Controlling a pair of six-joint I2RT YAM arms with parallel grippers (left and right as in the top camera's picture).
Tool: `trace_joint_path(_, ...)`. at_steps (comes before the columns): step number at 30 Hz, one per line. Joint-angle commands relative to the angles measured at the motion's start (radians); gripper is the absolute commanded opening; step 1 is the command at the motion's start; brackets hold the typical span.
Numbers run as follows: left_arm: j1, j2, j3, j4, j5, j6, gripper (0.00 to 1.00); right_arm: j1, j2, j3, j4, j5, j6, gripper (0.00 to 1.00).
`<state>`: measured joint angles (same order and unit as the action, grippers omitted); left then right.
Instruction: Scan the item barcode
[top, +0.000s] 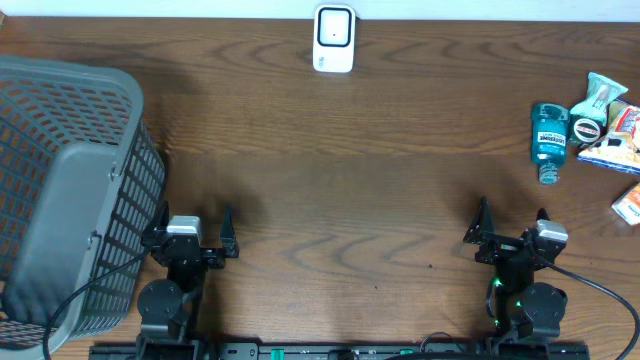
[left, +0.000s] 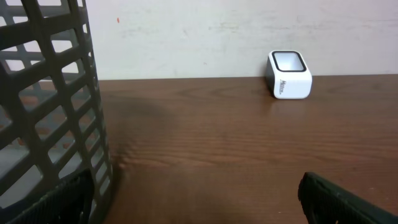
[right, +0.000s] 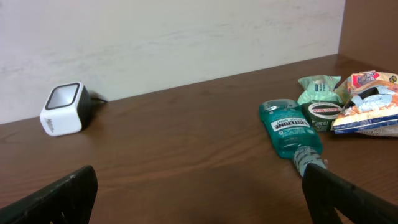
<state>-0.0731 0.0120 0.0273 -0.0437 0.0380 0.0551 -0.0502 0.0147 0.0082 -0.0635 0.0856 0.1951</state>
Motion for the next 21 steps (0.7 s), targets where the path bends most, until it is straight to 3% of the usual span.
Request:
trace_joint_path(1,0.006,-0.011,-0.023,-0.028,-0.032,-0.008,0.98,-0.002,-0.009,-0.003,-0.002,0.005,0.014,0.99)
trace_joint_path(21,0.031,-0.008,-0.023,-0.029,-0.032,-0.008,0.98,-0.002,-0.009,-0.003,-0.002,0.005,0.014,0.99)
